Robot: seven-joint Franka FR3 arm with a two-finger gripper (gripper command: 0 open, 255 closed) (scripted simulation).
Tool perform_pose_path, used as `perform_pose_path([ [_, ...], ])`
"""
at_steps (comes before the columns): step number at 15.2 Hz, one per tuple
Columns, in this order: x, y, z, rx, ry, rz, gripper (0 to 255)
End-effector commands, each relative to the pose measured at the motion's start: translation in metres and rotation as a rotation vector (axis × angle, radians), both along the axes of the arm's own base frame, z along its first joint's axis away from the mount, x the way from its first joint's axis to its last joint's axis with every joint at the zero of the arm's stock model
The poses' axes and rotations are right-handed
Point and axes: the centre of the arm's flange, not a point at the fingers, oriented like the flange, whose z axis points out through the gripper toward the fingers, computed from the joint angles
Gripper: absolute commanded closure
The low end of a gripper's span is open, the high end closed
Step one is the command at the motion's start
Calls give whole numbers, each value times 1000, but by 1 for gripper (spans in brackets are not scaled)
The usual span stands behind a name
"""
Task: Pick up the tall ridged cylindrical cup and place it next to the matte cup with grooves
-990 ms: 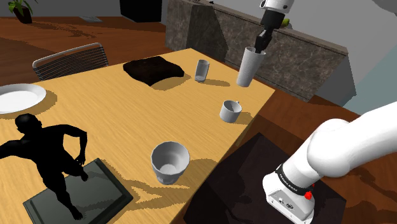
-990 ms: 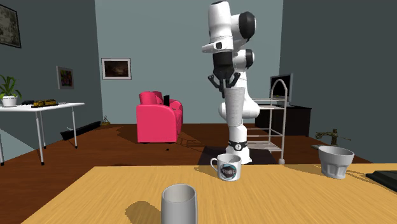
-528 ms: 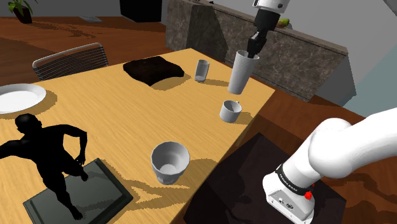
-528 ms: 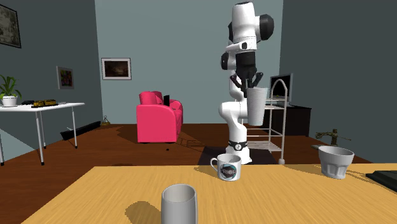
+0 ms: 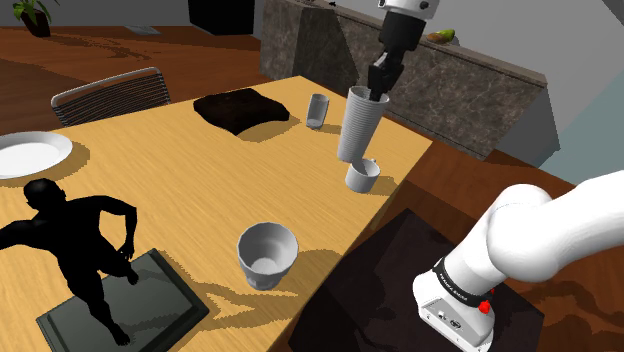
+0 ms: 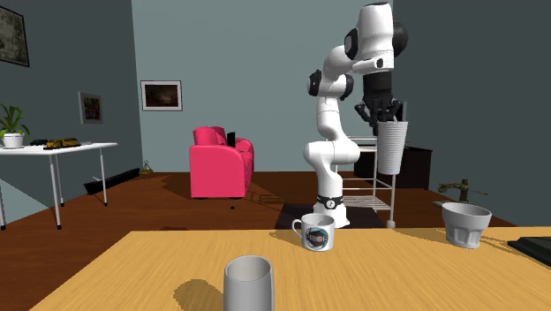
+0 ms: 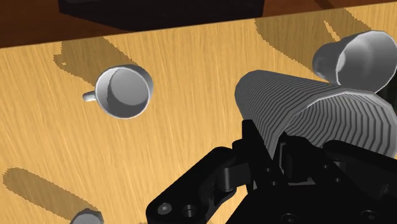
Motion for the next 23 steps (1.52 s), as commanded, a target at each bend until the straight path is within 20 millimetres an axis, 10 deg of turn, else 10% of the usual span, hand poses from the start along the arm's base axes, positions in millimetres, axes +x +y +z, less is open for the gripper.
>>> perform_pose_path([
  [1, -6, 27, 0, 0, 0, -1, 255],
  [5, -17, 82, 0, 0, 0, -1, 255],
  [23, -17, 82, -95, 0, 0, -1, 255],
])
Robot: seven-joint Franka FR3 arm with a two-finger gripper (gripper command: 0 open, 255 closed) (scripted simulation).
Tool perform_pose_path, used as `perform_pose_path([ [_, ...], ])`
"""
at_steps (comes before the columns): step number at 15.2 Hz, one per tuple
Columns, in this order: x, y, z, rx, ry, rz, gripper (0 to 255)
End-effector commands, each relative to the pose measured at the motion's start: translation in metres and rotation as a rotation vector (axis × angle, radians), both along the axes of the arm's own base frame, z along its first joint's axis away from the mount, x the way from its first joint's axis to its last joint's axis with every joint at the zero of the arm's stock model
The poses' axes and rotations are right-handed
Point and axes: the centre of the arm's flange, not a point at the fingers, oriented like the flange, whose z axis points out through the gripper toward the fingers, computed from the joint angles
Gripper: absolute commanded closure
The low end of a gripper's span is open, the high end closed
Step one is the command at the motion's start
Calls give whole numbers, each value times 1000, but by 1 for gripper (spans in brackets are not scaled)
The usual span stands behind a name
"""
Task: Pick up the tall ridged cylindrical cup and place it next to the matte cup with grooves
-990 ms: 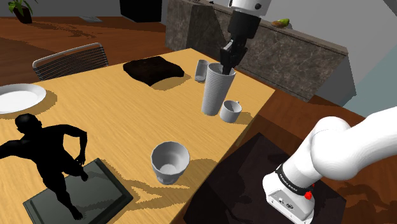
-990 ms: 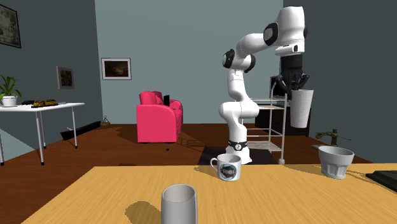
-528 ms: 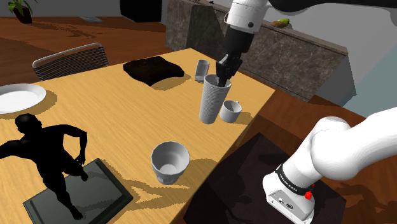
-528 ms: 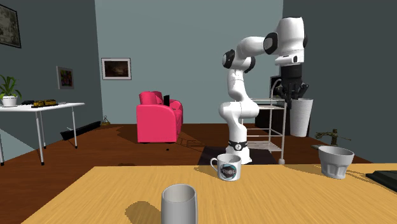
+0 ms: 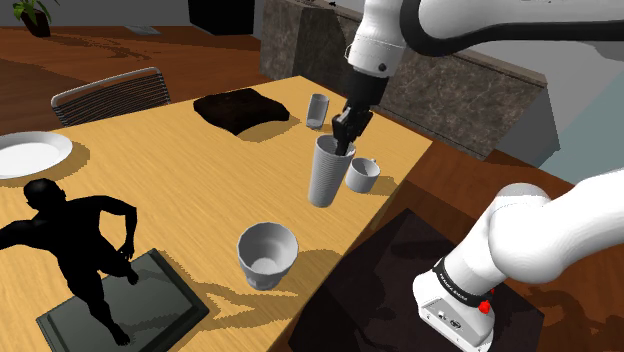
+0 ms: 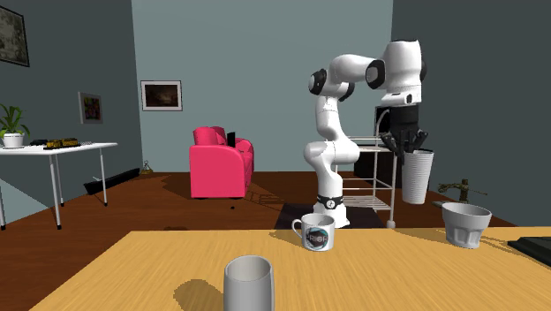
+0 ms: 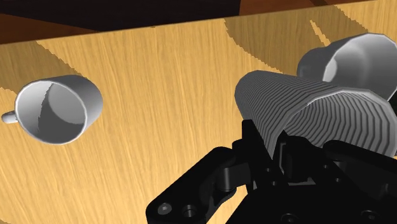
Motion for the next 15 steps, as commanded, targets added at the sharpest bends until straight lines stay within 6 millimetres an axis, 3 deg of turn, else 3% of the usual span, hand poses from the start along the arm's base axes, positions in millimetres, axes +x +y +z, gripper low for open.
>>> perform_pose_path([
  [1, -1, 0, -10, 0, -1, 0, 255],
  [15, -1, 0, -84, 0, -1, 0, 255],
])
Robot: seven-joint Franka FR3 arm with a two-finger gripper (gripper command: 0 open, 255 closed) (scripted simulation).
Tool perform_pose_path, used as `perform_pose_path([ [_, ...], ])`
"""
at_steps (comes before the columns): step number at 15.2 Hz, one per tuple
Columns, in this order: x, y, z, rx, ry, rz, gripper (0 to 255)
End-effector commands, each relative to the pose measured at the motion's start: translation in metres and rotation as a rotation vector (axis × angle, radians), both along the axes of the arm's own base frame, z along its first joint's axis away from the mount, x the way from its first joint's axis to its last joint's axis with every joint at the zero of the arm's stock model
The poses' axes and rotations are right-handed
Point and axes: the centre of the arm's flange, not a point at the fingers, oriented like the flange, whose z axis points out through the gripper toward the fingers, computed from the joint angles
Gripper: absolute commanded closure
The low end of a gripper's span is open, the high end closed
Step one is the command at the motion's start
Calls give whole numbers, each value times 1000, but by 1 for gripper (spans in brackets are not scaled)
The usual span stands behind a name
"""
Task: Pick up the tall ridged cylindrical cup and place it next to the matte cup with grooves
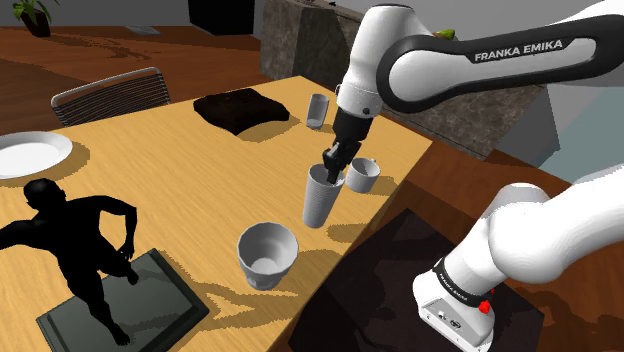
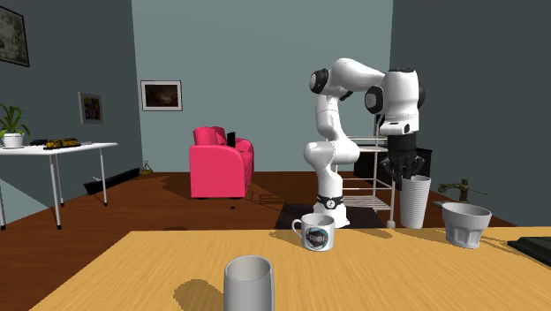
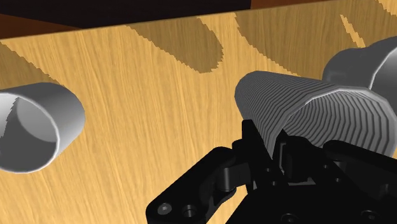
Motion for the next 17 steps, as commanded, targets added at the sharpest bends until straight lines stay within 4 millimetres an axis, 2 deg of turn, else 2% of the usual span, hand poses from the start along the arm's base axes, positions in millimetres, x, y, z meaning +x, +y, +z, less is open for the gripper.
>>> perform_pose_path([
  [1, 0, 0, -11, 0, -1, 0, 255],
  [8, 0, 0, -46, 0, -1, 0, 255],
  [16, 0, 0, -46, 0, -1, 0, 255],
  [17, 0, 0, -46, 0, -1, 0, 0],
])
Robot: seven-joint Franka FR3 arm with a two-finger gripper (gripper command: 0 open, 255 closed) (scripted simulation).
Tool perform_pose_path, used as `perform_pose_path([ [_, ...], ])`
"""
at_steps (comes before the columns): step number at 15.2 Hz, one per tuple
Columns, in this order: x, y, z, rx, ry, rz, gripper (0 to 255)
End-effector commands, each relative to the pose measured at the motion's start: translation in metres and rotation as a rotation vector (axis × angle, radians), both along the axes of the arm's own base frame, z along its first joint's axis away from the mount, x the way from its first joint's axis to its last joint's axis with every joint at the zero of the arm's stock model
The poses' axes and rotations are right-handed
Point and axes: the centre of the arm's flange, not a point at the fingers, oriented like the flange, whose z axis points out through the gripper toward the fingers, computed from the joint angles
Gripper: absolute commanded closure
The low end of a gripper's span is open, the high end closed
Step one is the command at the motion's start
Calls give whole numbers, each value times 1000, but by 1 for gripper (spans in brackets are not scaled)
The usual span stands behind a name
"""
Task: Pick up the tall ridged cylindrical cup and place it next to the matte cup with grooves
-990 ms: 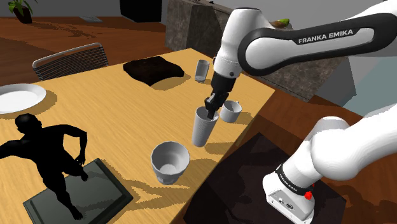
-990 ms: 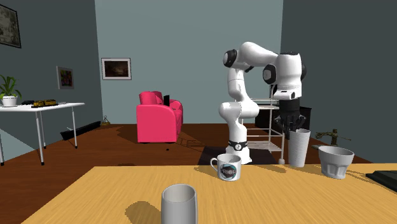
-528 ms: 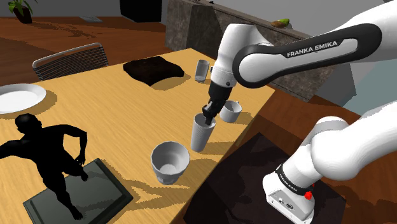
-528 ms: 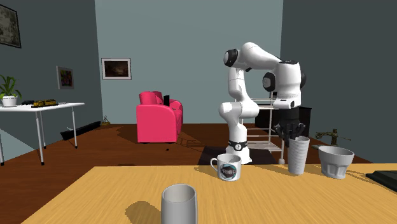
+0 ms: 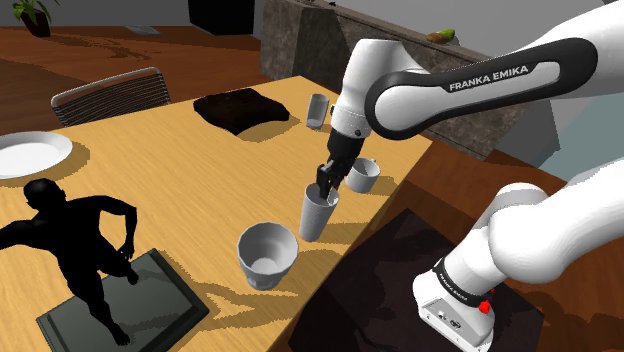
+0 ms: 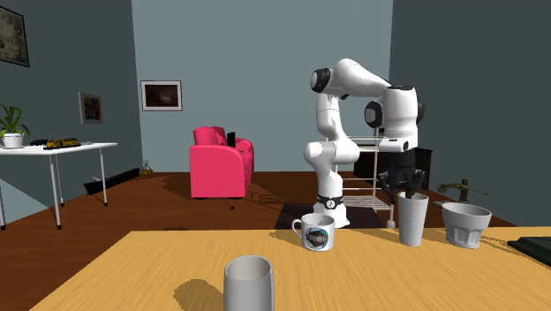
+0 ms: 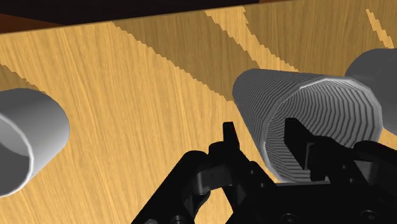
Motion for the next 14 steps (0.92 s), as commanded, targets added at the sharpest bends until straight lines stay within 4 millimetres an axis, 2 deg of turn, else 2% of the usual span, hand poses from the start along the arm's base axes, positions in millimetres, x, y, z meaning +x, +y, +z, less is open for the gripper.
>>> perform_pose_path([
  [1, 0, 0, 0, 0, 0, 0, 0],
  [5, 0, 0, 0, 0, 0, 0, 0],
  [9, 4, -5, 50, 0, 0, 0, 0],
  [14, 4, -5, 50, 0, 0, 0, 0],
])
